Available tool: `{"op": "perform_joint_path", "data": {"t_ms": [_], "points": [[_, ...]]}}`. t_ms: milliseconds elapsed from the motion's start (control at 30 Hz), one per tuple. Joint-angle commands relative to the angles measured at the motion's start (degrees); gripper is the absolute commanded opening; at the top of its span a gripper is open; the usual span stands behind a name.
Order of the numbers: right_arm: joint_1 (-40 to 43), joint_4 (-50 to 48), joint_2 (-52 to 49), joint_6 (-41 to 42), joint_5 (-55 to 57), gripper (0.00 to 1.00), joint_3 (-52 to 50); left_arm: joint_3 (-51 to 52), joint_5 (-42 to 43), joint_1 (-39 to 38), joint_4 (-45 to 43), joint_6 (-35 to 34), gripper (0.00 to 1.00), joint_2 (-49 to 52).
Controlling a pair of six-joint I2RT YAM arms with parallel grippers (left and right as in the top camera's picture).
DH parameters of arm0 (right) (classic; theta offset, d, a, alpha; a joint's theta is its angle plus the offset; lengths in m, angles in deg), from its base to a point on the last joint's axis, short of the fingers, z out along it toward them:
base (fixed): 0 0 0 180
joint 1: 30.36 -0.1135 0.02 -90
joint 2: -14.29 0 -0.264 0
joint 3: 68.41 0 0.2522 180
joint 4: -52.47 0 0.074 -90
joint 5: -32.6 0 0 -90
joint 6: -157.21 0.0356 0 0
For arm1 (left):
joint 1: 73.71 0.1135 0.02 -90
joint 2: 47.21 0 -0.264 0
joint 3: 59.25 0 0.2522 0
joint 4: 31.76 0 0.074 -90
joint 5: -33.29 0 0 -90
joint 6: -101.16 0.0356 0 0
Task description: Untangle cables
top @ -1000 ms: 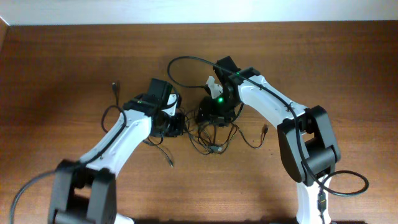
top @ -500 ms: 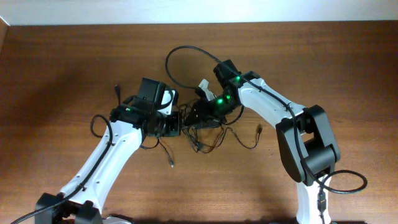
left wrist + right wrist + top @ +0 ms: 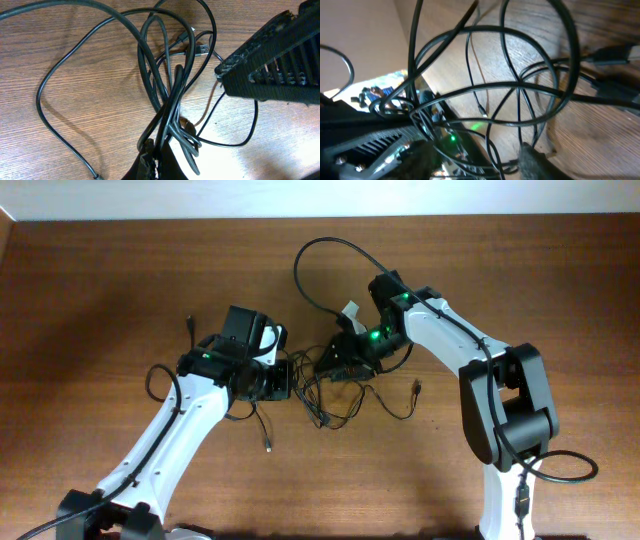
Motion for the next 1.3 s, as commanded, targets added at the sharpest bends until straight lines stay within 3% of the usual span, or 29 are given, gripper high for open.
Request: {"op": "perform_joint_path", "data": {"t_ms": [0,367,633,733,867,933,1033,1200,1267], "points": [[-1.42,-0.02,-0.63,-2.27,-1.2,0.58,-0.31,0.09,2.93,1.51,0.07,-0.55,0.0,-1.22],[-6.01,-6.82,-0.63,4.57,-0.17,0.58,-0.31,0.09,5.84,3.1,0.81,-0.55,0.0,-1.22],[-8.63,-11.89,-0.63,11.5,16.06,0.57,-0.31,0.09,6.12,3.1,0.98,-0.57,0.0,-1.22],[-10.51,-10.32,-0.63,11.47,25.14,0.57,-0.31,0.09,12.61,3.82,0.13,-2.43,0.0,-1.22],[-11.61,-8.52,-0.63,11.45,30.56,0.57,-0.31,-1.6,30.36,12.04,-1.66,-5.07,0.0,-1.25],[-11.54,-7.69,-0.63,11.43,32.48,0.57,-0.33,-3.58,46.6,21.49,-1.68,-5.07,0.0,-1.25],[-11.54,-7.69,-0.63,11.43,32.57,0.57,-0.33,-4.0,59.76,31.39,-1.68,-5.05,0.0,-1.25],[-11.54,-7.28,-0.63,11.43,34.03,0.57,-0.31,-4.0,62.14,46.4,-1.68,-4.02,0.0,-1.25],[-11.54,-7.3,-0.63,11.45,34.01,0.57,-0.31,-3.98,61.9,47.43,-1.53,0.13,0.0,-1.25]]}}
